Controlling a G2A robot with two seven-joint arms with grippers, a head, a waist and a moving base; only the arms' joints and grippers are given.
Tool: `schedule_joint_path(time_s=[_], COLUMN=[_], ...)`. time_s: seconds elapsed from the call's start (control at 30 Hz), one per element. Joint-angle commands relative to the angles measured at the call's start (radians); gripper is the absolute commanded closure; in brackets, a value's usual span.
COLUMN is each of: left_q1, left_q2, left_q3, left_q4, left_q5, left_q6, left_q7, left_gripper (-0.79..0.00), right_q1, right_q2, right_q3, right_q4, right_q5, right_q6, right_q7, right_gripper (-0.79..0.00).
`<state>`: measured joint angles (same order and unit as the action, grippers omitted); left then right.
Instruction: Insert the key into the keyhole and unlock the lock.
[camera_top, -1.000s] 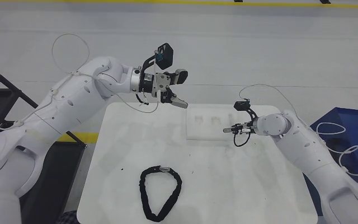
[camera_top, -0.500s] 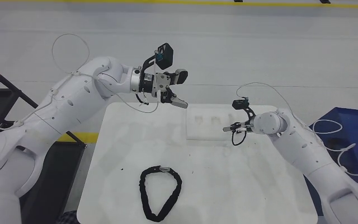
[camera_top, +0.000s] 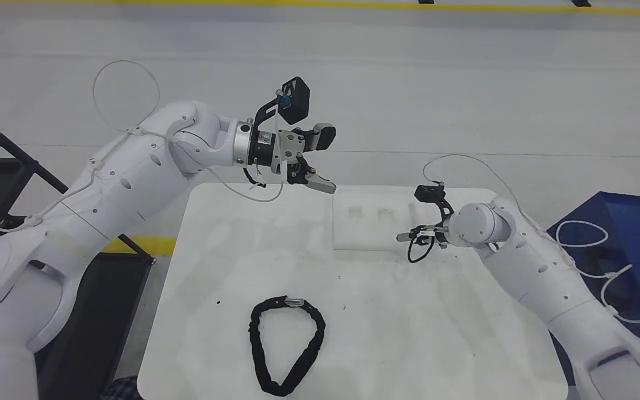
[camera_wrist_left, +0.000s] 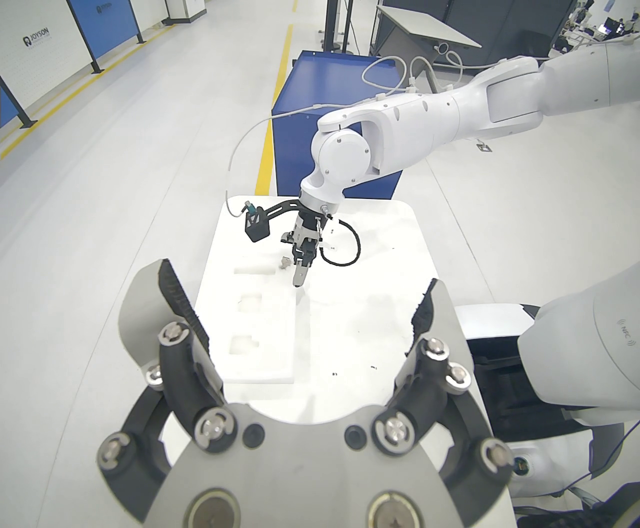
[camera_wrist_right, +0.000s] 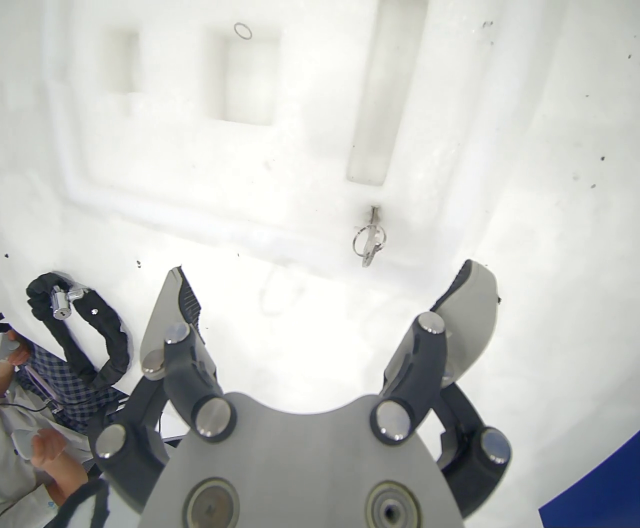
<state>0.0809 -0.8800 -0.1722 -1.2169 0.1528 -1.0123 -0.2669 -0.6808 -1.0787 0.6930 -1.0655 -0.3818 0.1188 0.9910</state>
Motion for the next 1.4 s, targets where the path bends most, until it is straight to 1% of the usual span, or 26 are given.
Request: schedule_joint_path(time_s=[0.0,0.03,0.07,0.1,0.17,0.23,0.3,0.4,0.6,0.67,0.73,0.93,1.0,1.03,1.2,1.37], left_q1=[0.000,0.000,0.000,0.000,0.000,0.000,0.000,0.000,0.000,0.000,0.000,0.000,0.000,0.000,0.000,0.000], left_q2=[0.000,0.000,0.000,0.000,0.000,0.000,0.000,0.000,0.000,0.000,0.000,0.000,0.000,0.000,0.000,0.000], left_q3=[0.000,0.000,0.000,0.000,0.000,0.000,0.000,0.000,0.000,0.000,0.000,0.000,0.000,0.000,0.000,0.000], left_q4=[0.000,0.000,0.000,0.000,0.000,0.000,0.000,0.000,0.000,0.000,0.000,0.000,0.000,0.000,0.000,0.000], left_q5=[0.000,0.000,0.000,0.000,0.000,0.000,0.000,0.000,0.000,0.000,0.000,0.000,0.000,0.000,0.000,0.000], left_q6=[0.000,0.000,0.000,0.000,0.000,0.000,0.000,0.000,0.000,0.000,0.000,0.000,0.000,0.000,0.000,0.000], left_q7=[0.000,0.000,0.000,0.000,0.000,0.000,0.000,0.000,0.000,0.000,0.000,0.000,0.000,0.000,0.000,0.000], left_gripper=[-0.785,-0.785,-0.785,-0.785,-0.785,-0.785,-0.785,-0.785,-0.785,-0.785,-0.785,-0.785,-0.785,-0.785,-0.785,-0.785], right_q1=[0.000,0.001,0.003,0.004,0.008,0.010,0.013,0.019,0.024,0.025,0.024,0.029,0.032,0.034,0.047,0.056], right_q2=[-0.003,-0.006,-0.008,-0.010,-0.016,-0.023,-0.029,-0.039,-0.055,-0.059,-0.064,-0.078,-0.084,-0.087,-0.097,-0.095], right_q3=[-0.002,-0.002,-0.003,-0.006,-0.012,-0.016,-0.022,-0.030,-0.037,-0.038,-0.036,-0.037,-0.038,-0.039,-0.037,-0.021], right_q4=[0.004,0.009,0.015,0.017,0.027,0.030,0.037,0.048,0.068,0.074,0.081,0.107,0.118,0.123,0.130,0.104], right_q5=[-0.007,-0.007,-0.014,-0.021,-0.045,-0.056,-0.068,-0.084,-0.102,-0.103,-0.101,-0.102,-0.100,-0.101,-0.109,-0.132], right_q6=[0.008,0.011,0.020,0.027,0.057,0.082,0.105,0.131,0.154,0.158,0.161,0.161,0.158,0.158,0.164,0.189], right_q7=[-0.005,-0.006,-0.010,-0.013,-0.028,-0.043,-0.051,-0.052,-0.055,-0.054,-0.054,-0.051,-0.050,-0.050,-0.037,-0.005], right_gripper=[-0.570,-0.520,-0.431,-0.391,-0.382,-0.339,-0.314,-0.314,-0.262,-0.231,-0.172,-0.117,-0.062,0.000,0.000,0.000])
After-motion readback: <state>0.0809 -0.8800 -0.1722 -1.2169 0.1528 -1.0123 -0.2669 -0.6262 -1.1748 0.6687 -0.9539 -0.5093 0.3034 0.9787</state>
